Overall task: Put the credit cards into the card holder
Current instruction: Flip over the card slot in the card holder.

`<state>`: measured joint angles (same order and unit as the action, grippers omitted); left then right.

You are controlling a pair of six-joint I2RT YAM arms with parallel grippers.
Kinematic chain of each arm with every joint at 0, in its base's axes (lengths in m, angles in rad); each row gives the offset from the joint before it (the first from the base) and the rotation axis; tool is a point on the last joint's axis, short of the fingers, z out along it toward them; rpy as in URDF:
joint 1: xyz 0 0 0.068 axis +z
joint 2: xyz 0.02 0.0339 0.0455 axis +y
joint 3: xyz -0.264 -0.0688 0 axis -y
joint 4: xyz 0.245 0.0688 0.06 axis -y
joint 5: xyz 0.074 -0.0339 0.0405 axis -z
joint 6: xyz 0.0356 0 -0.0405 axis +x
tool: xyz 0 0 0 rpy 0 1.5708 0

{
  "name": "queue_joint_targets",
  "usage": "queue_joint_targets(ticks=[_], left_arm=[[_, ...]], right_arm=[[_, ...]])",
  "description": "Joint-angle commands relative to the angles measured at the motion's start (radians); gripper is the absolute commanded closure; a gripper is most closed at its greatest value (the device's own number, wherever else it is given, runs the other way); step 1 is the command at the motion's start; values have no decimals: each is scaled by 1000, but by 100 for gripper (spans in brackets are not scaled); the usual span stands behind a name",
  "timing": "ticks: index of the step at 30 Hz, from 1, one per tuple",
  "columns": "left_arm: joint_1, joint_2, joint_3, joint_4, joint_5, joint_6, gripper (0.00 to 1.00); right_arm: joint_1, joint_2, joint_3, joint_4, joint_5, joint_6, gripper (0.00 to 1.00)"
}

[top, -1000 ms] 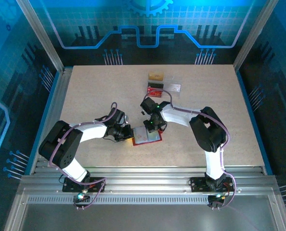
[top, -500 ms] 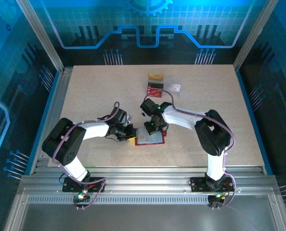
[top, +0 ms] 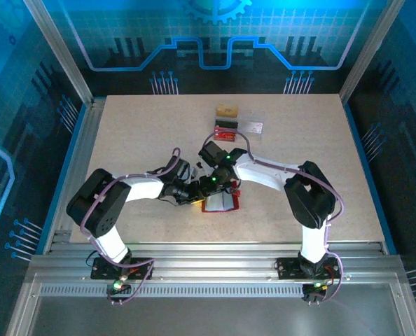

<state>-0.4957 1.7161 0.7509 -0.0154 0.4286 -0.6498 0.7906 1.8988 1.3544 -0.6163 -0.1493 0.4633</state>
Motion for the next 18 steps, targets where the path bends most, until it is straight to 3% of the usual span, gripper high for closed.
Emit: queue_joint_targets(ticks=[1, 14, 18], left_arm=[[-25, 61, -19, -49, 3, 3, 90], [-25, 53, -36, -40, 25, -17, 87], [-25, 50, -39, -41, 26, -17, 87]], right_arm=[[-3, 47, 2, 107, -118, 74, 72], [-25, -84, -69, 152, -201, 58, 47], [-34, -120, -66, 83, -97, 40, 44]])
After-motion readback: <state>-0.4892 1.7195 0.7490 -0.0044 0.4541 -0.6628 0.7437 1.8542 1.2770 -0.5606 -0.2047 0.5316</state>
